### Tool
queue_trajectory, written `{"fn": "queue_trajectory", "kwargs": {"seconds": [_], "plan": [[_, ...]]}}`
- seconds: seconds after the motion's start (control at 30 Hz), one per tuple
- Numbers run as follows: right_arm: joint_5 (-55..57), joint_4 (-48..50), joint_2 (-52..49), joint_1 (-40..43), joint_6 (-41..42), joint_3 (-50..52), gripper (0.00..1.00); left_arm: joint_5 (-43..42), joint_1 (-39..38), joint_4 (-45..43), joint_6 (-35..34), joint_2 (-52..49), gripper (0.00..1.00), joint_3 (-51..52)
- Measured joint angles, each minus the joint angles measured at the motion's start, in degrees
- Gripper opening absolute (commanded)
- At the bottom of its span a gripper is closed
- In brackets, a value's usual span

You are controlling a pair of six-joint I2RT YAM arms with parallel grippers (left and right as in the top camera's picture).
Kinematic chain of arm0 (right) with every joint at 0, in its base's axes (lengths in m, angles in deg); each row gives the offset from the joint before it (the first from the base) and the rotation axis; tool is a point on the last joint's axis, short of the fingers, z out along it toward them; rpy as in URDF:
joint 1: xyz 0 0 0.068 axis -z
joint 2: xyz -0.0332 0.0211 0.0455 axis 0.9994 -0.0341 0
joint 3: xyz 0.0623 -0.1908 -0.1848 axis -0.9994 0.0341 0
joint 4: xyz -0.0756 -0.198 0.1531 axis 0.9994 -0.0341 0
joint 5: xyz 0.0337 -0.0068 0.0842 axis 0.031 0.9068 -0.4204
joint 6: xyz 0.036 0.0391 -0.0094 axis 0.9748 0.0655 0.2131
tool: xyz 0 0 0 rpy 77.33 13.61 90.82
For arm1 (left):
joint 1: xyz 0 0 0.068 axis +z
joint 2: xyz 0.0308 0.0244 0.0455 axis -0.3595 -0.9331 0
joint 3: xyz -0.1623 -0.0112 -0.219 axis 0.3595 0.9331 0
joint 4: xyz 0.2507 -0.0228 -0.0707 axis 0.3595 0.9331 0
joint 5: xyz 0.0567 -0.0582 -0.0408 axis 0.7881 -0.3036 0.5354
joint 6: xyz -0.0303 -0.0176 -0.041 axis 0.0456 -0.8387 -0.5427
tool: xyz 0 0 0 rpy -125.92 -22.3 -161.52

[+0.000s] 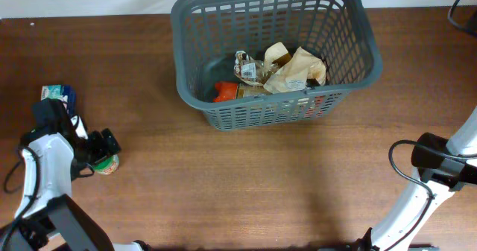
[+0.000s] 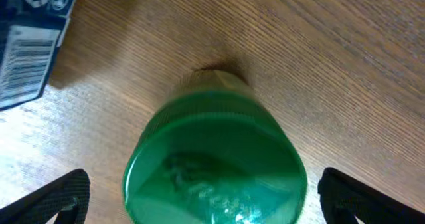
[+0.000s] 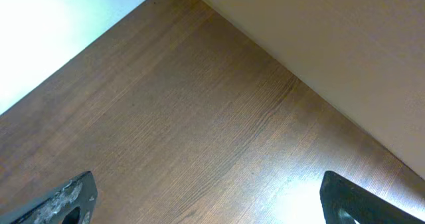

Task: Pack container
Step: 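Move the left gripper down onto the green-lidded jar and grasp it, then lift the green-lidded jar and carry it toward the basket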

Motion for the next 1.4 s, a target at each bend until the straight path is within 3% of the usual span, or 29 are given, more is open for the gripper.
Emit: {"fn": "queue_trajectory", "kwargs": {"seconds": [0.67, 1.4], "plan": [[0.00, 0.00, 0.00, 0.00, 0.00, 0.00, 0.99, -1.11, 0.00, -2.89, -0.02, -5.09, 1.00, 0.11], [0.02, 0.00, 0.00, 0.00, 0.00, 0.00, 0.99, -1.27, 0.00, -3.04, 0.00, -5.57, 0.94, 0.11]]}}
